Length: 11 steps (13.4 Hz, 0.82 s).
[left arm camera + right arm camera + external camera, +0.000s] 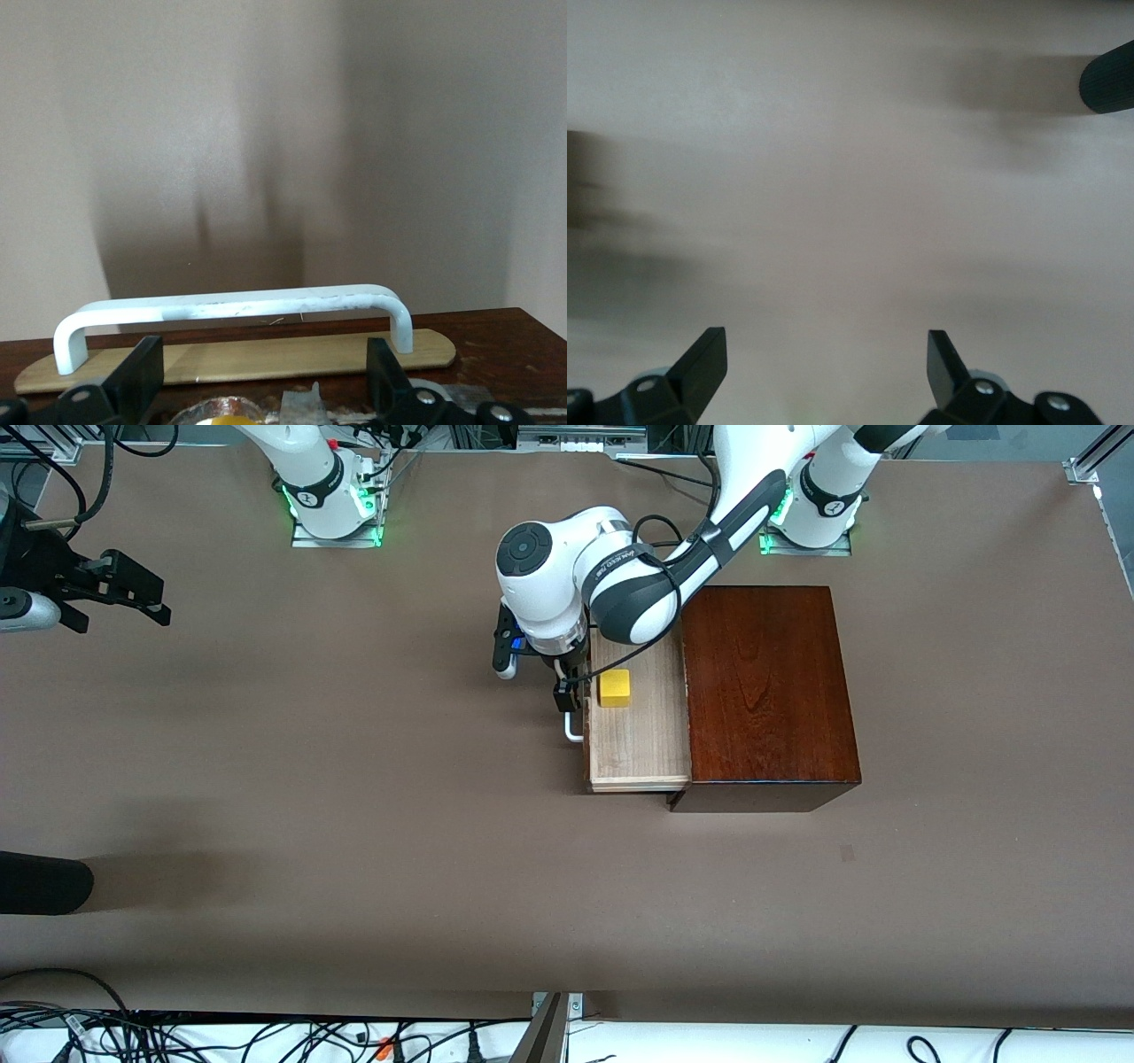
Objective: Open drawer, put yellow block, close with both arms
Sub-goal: 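Push the drawer shut into the box with the left gripper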
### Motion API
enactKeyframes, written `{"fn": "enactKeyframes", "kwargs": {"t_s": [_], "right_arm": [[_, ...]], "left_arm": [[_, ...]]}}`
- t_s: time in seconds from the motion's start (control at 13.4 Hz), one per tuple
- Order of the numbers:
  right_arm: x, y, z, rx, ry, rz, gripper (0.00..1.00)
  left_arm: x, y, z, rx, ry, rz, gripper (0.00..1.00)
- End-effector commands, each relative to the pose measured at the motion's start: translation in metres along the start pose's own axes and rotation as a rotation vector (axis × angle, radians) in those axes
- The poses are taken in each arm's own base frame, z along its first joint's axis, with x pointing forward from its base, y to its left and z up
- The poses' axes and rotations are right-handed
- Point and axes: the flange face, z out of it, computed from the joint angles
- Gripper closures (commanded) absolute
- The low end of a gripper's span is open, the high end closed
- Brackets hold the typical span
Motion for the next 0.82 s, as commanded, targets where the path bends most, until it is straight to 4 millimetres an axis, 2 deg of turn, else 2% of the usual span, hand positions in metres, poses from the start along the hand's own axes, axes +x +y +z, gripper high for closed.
{"fn": "enactKeyframes", "kwargs": {"t_s": [0.0, 0.75], "right_arm": [[0.001, 0.000, -0.006, -0.005, 0.009, 0.013, 0.00], [0.003, 0.003, -0.006, -0.005, 0.022, 0.012, 0.00]], "left_arm": [[-0.023, -0.009, 0.003, 0.042, -0.136, 0.016, 0.00], [-0.046, -0.018, 0.005, 0.009, -0.198, -0.013, 0.00]]}}
